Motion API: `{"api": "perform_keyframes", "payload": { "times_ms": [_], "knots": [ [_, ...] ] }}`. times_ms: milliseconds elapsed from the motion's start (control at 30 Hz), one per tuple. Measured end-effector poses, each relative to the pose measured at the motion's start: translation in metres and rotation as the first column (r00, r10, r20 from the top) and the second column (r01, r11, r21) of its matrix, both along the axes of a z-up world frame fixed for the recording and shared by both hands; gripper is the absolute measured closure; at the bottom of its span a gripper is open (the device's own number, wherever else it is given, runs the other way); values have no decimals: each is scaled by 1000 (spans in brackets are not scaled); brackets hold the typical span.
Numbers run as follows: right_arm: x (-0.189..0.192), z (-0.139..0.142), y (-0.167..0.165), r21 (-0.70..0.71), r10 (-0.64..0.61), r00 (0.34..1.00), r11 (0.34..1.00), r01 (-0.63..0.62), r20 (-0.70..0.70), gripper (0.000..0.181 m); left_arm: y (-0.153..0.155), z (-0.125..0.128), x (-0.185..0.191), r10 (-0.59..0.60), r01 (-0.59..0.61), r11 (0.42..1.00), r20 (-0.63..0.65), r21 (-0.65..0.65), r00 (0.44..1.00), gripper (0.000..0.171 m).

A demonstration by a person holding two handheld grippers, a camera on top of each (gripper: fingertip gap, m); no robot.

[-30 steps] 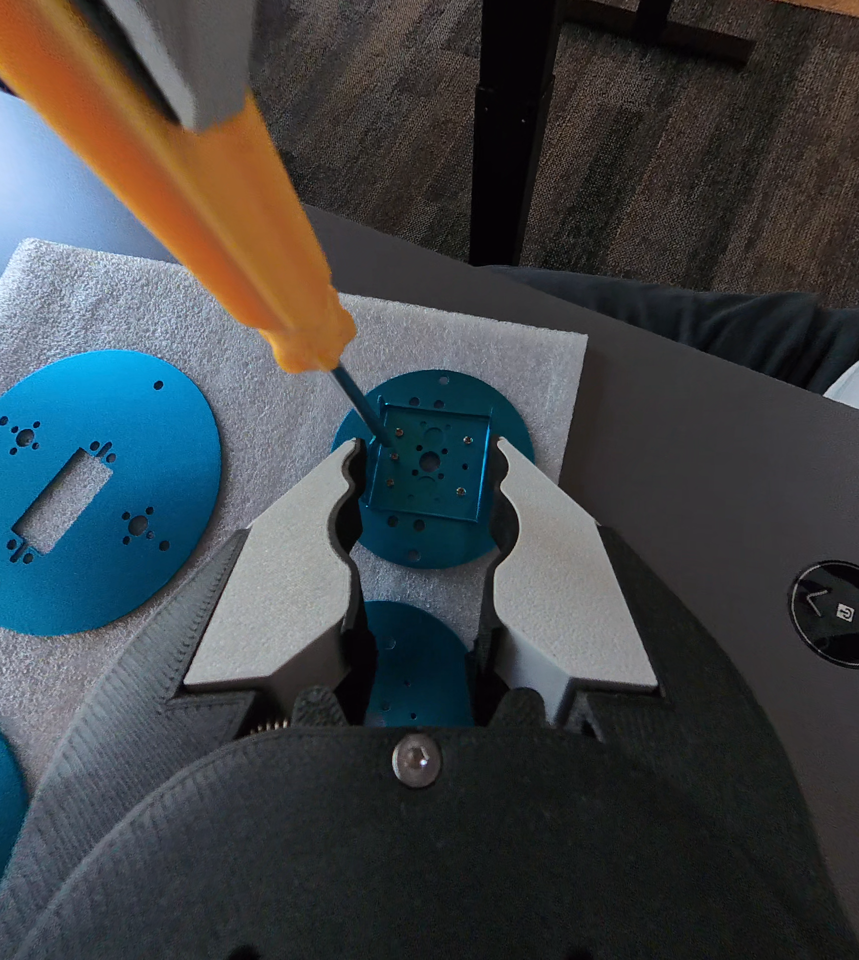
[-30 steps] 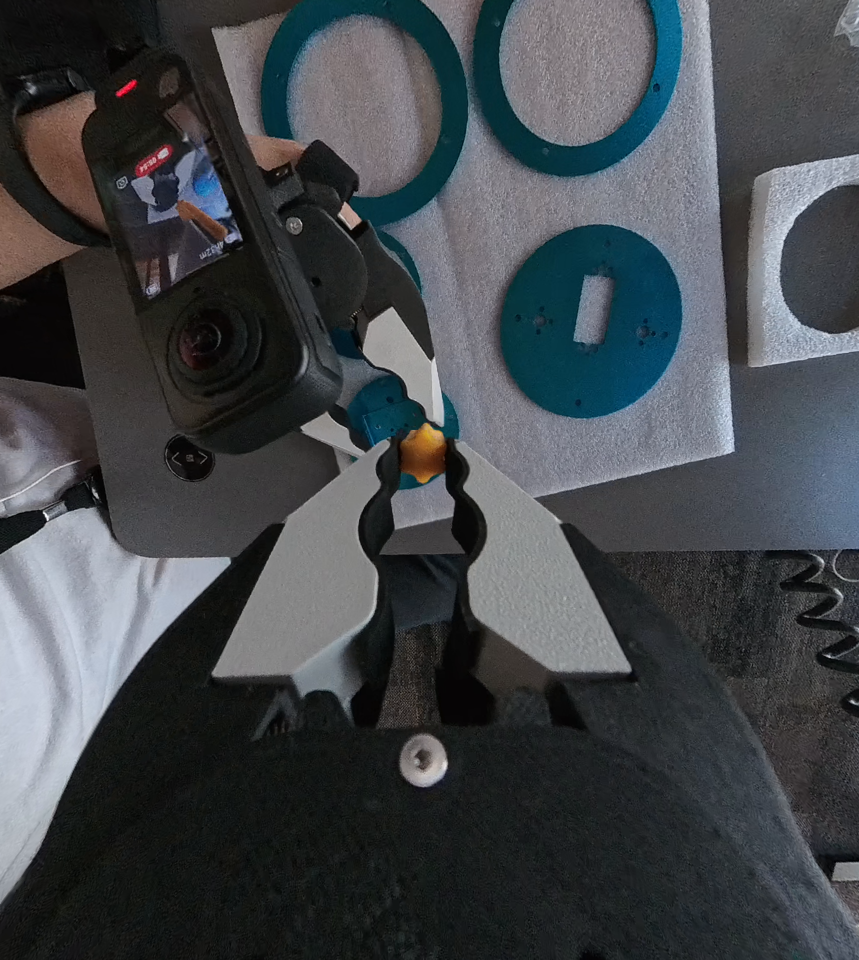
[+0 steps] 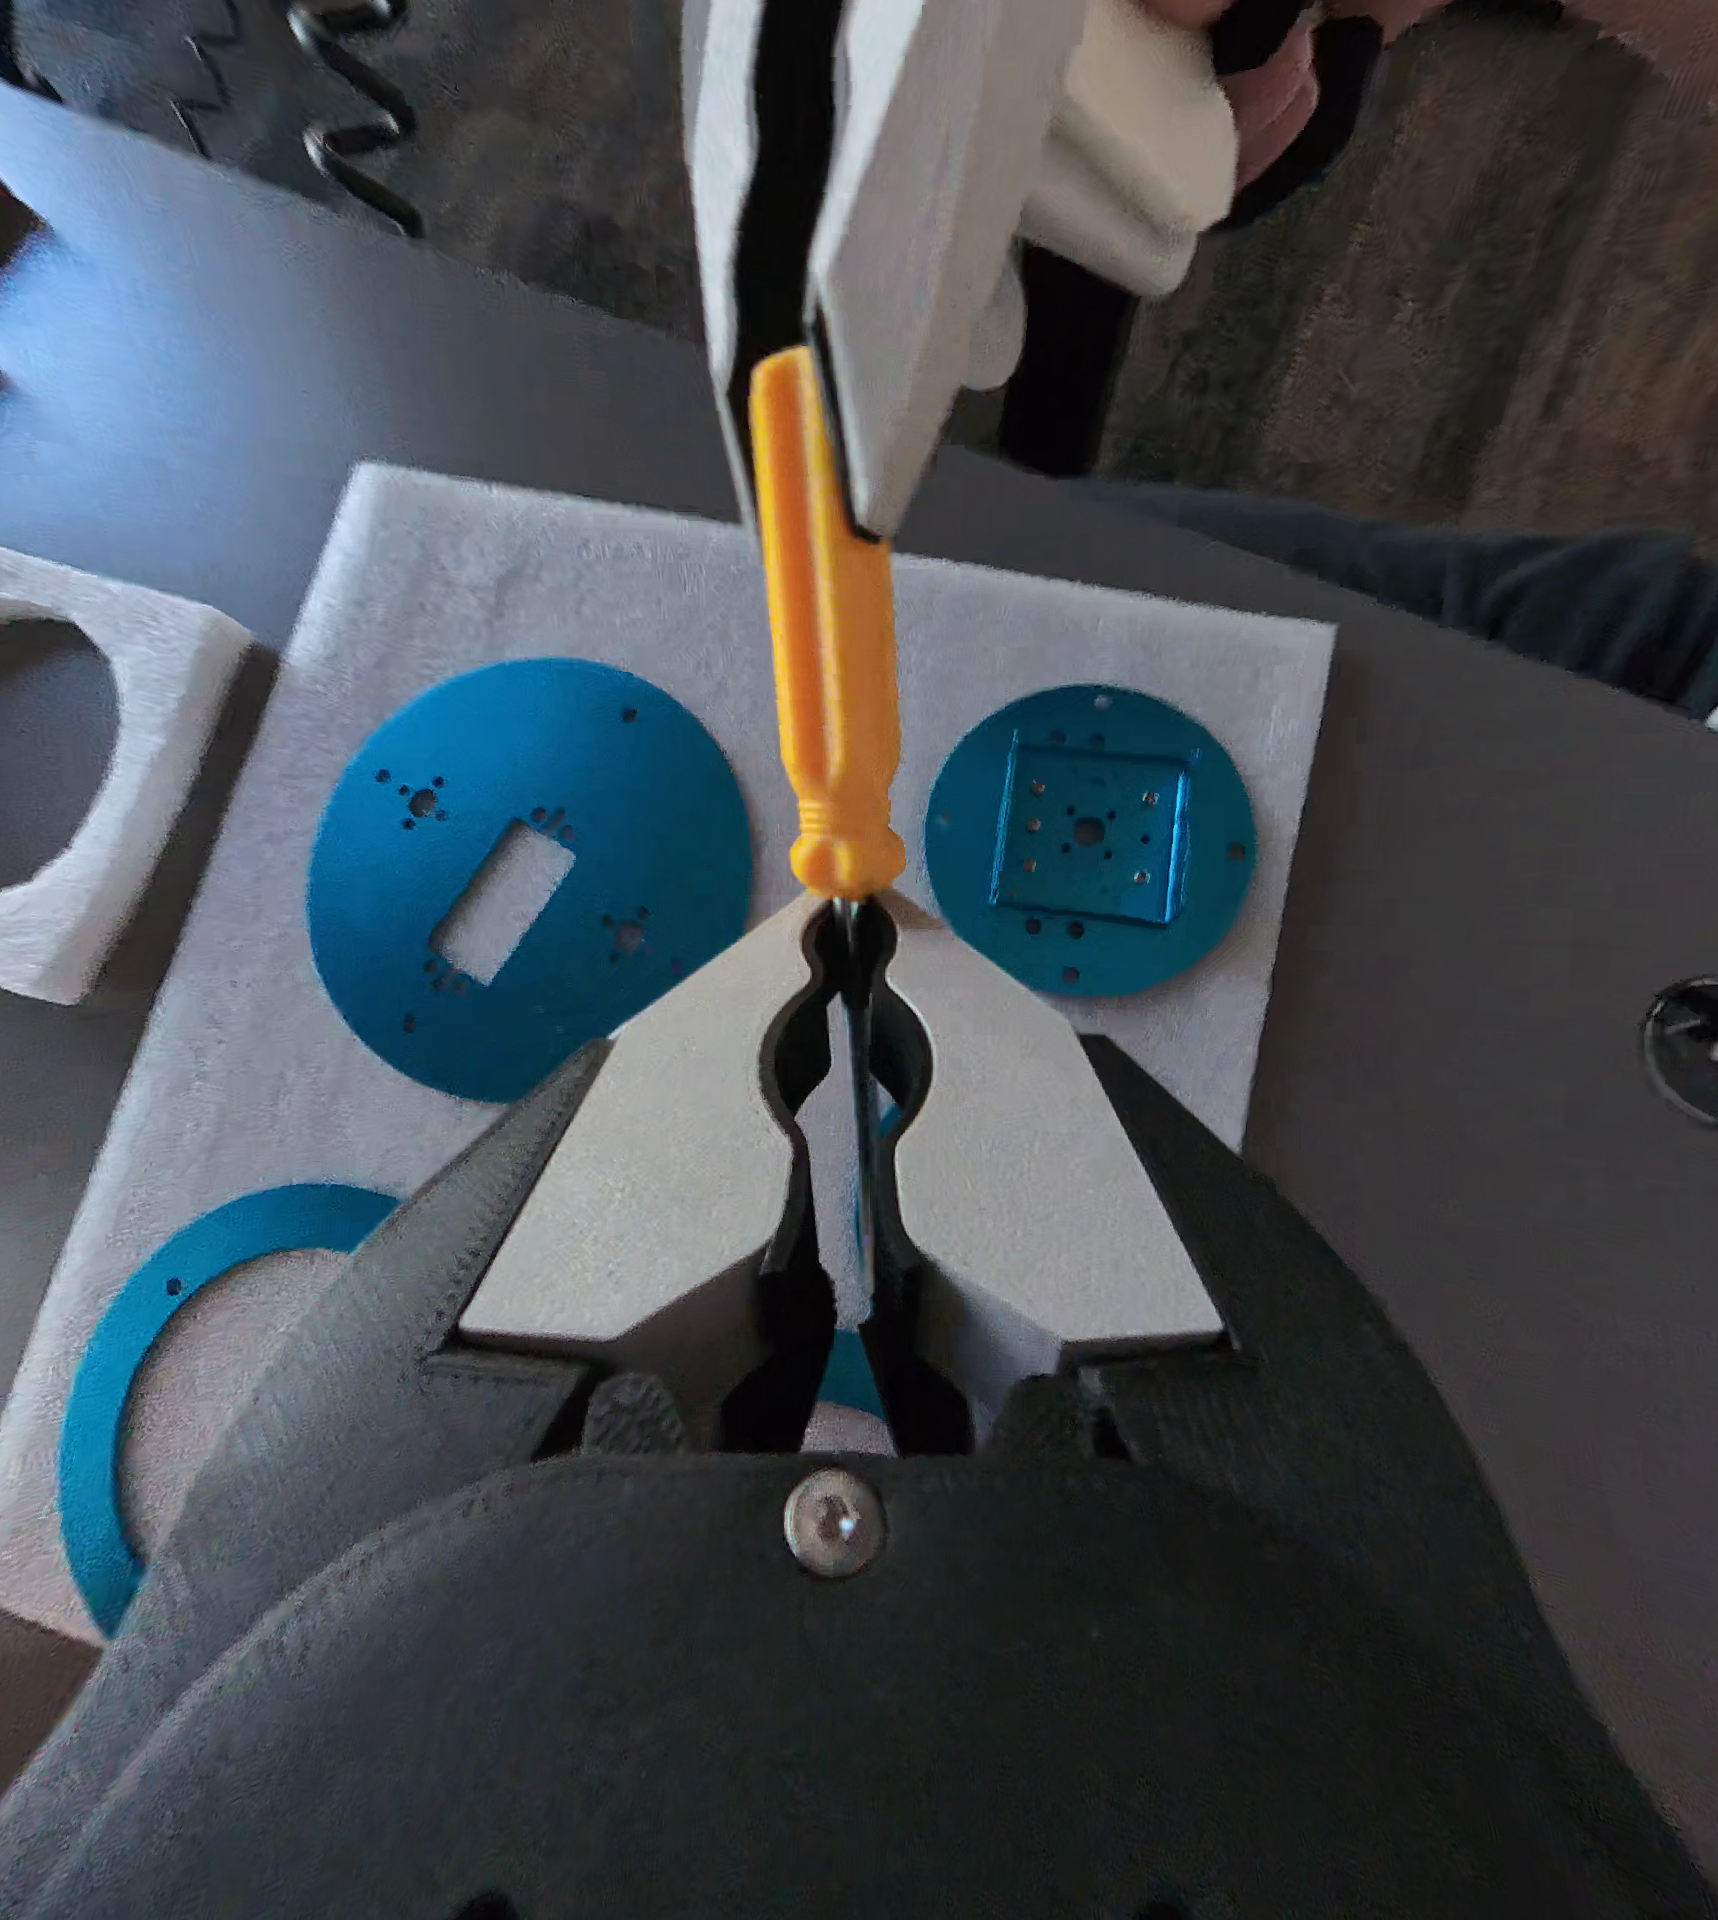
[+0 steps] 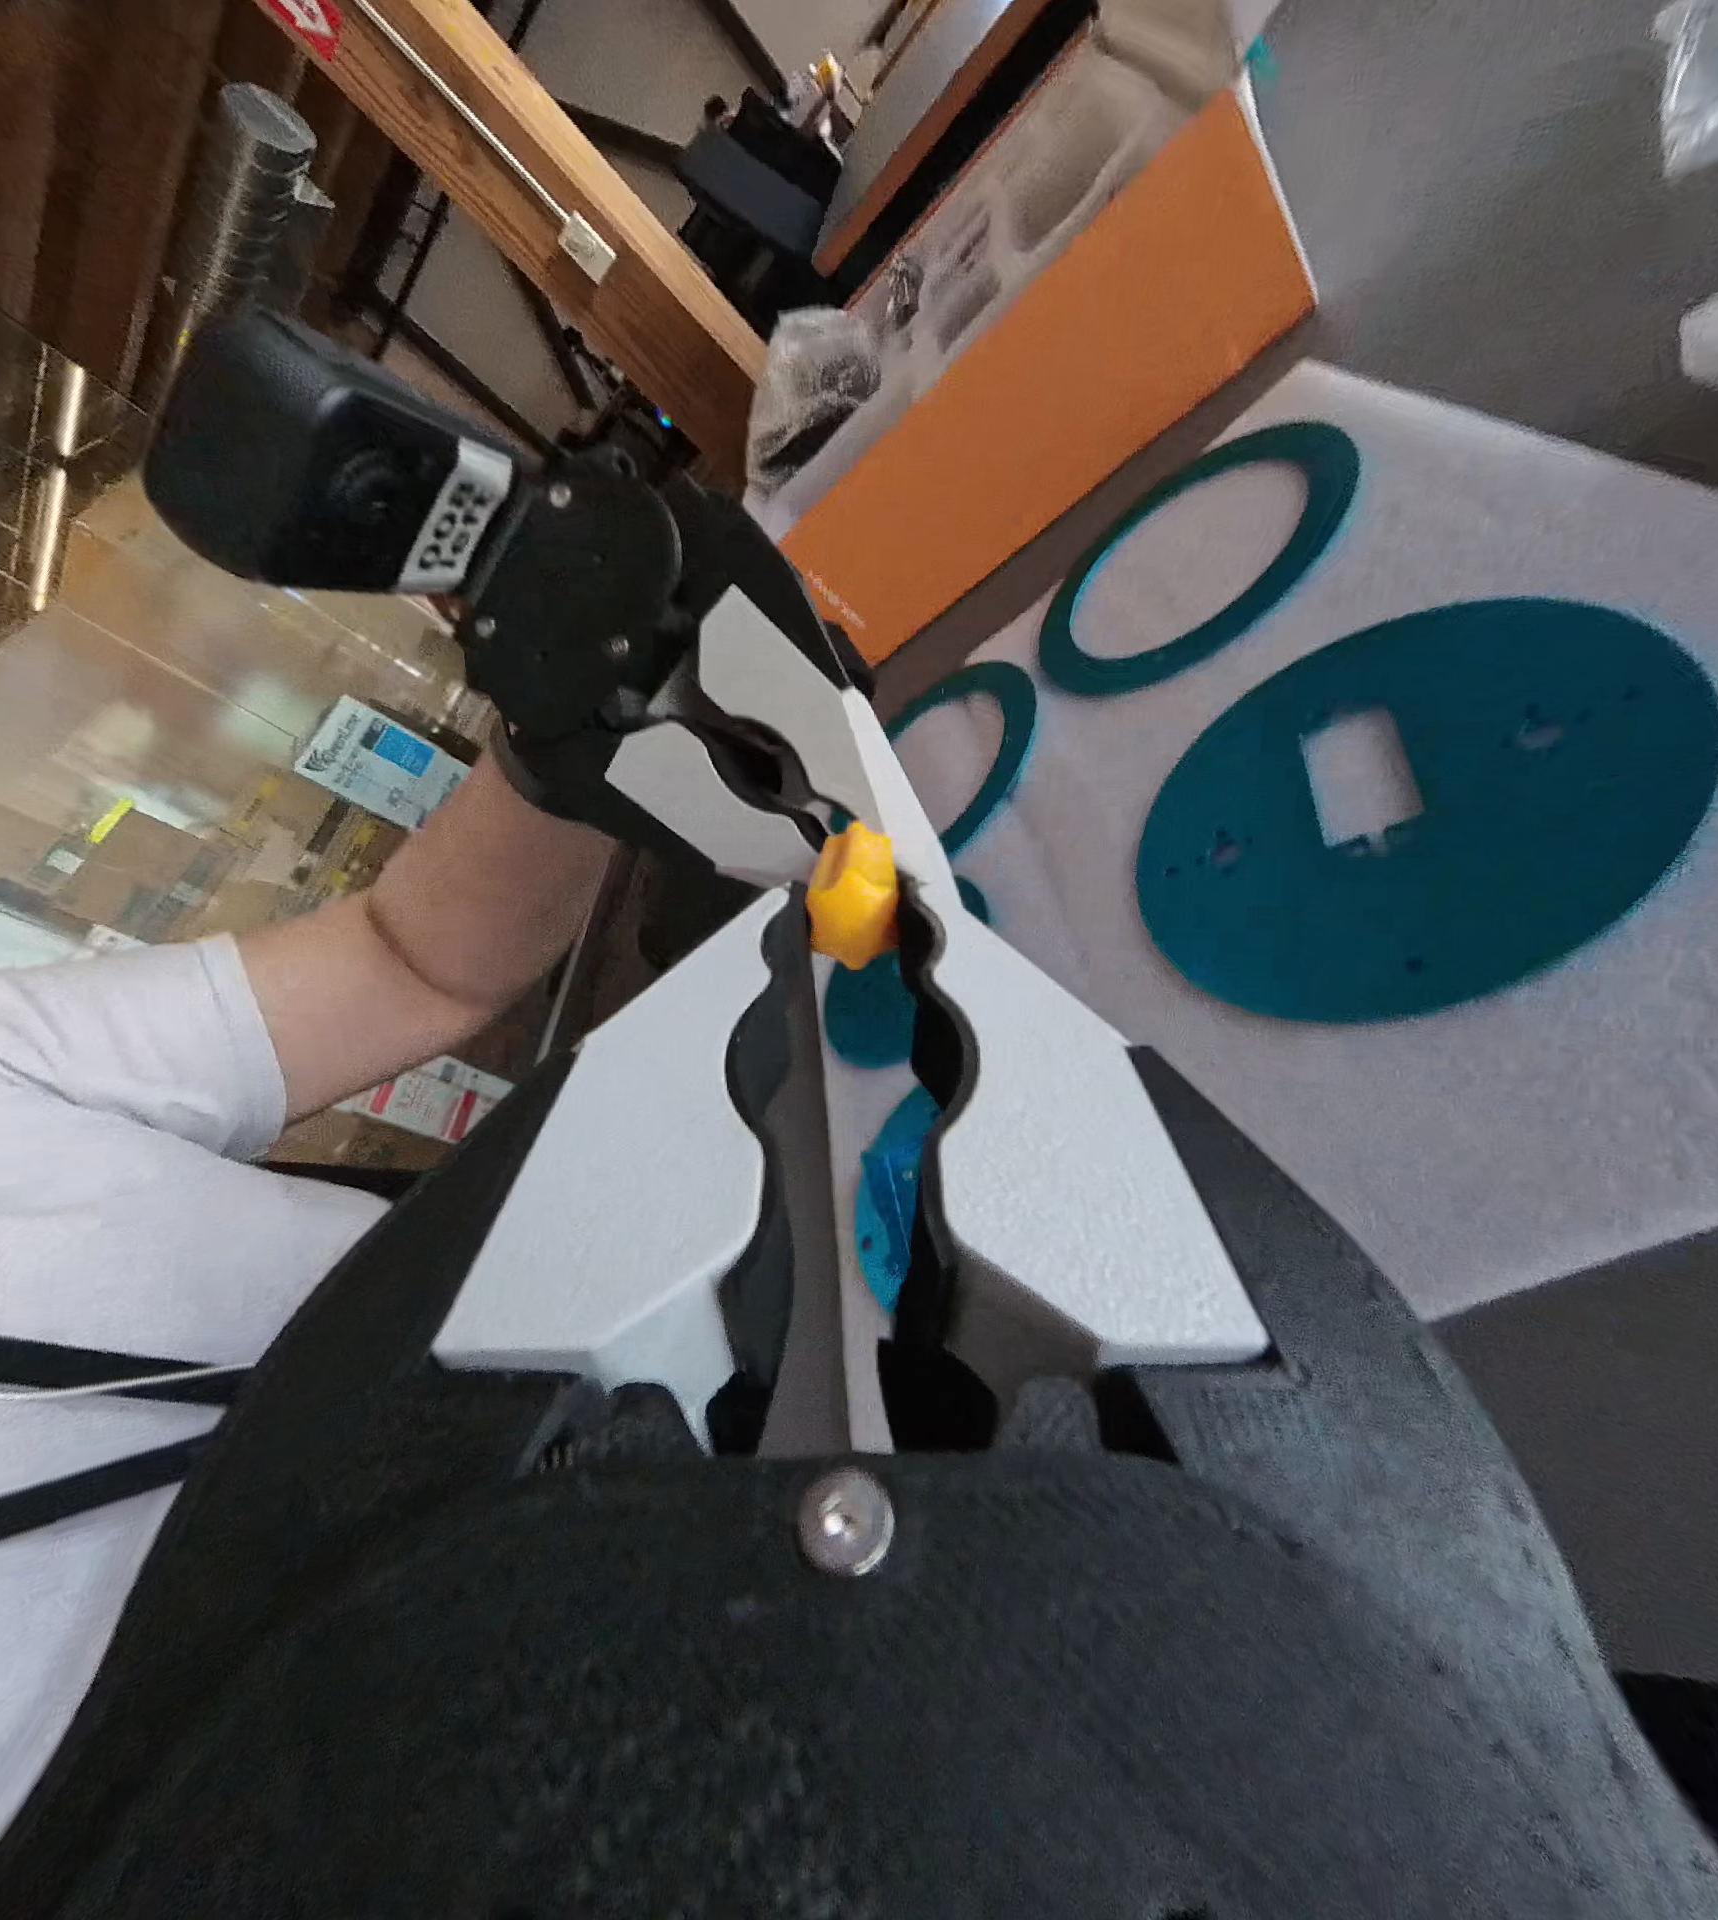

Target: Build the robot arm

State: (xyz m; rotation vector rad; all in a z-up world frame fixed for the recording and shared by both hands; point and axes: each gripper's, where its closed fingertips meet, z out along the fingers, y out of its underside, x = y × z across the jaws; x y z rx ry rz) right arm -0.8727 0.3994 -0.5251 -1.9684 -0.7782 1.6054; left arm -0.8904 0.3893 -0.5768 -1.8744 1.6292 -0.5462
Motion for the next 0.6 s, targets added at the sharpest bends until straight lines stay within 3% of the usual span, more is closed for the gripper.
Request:
{"api": "perform_keyframes", "payload": {
  "times_ms": [100, 267, 467, 533, 600],
  "knots": [
    [6, -41, -7, -28, 49, 995, 999, -47, 91, 160, 4, -22, -10, -40, 38, 999, -72, -29, 997, 171],
    [23, -75, -10, 104, 66, 955, 990, -100, 289, 156, 8, -48, -24, -79, 69, 996, -192, -58, 978, 171],
    [20, -81, -24, 303, 90, 939, 932, -197, 332, 139, 10, -48, -26, -95, 88, 995, -230, -41, 968, 170],
    [18, -76, -38, 333, 144, 940, 909, -249, 308, 120, 17, -46, -32, -78, 81, 997, -277, -2, 958, 151],
    [17, -78, -49, 368, 171, 934, 885, -285, 313, 106, 20, -42, -39, -71, 76, 997, -308, 2, 949, 143]
  ]
}}
